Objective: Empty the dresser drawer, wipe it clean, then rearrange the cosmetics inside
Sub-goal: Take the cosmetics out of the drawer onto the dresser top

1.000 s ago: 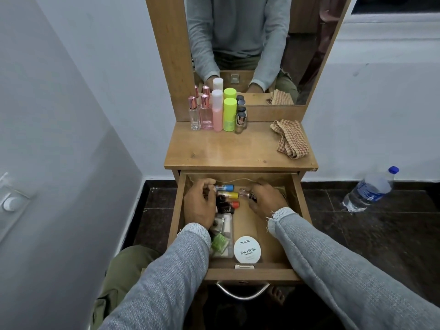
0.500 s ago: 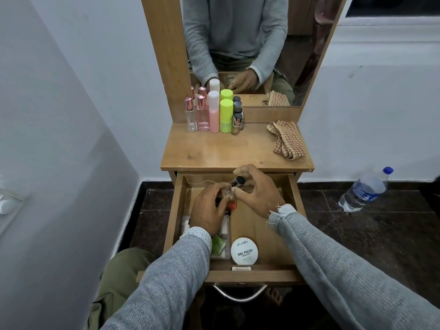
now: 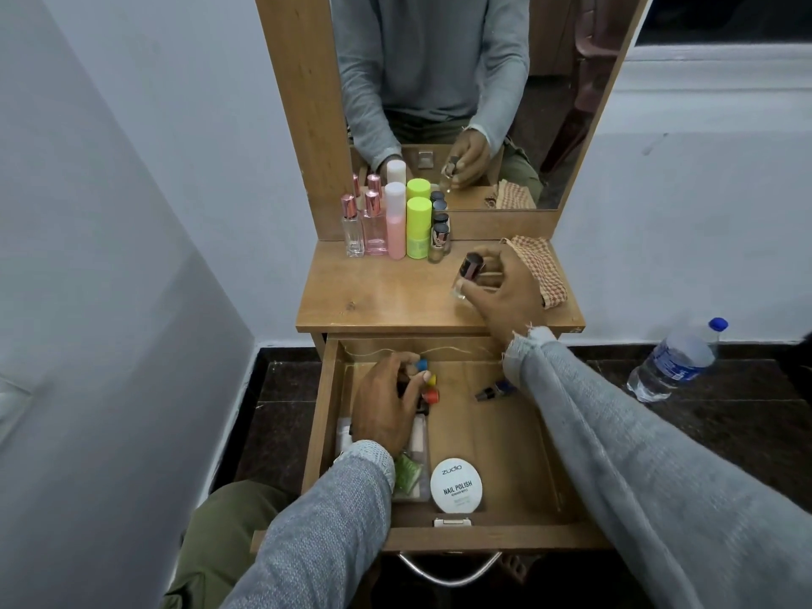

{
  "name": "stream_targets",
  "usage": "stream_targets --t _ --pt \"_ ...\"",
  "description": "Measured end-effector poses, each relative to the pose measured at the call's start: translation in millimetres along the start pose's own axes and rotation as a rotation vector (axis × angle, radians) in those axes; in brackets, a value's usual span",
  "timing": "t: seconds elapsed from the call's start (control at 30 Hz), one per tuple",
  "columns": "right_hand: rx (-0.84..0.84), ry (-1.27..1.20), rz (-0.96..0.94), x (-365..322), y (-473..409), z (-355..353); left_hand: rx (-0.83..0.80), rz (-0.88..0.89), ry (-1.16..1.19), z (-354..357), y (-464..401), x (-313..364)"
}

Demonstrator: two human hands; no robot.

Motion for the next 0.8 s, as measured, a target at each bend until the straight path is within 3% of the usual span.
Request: stream_targets --t 0.23,0.8 --pt "0.017 0.168 -0.042 9 -65 11 -0.020 -0.006 -0.048 4 -2 -8" --pt "0.120 0.029 0.063 38 -78 32 -0.026 -0.058 -0.036 1 -5 -11"
Point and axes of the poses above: each hand's wrist, its own y-axis away from the middle knuckle, its own z-axis out of the palm, x = y × z, the point moved 8 cm from there along -y, towards the middle knuckle, and after that the axes turned 2 degrees about y, right-handed, at the moved point
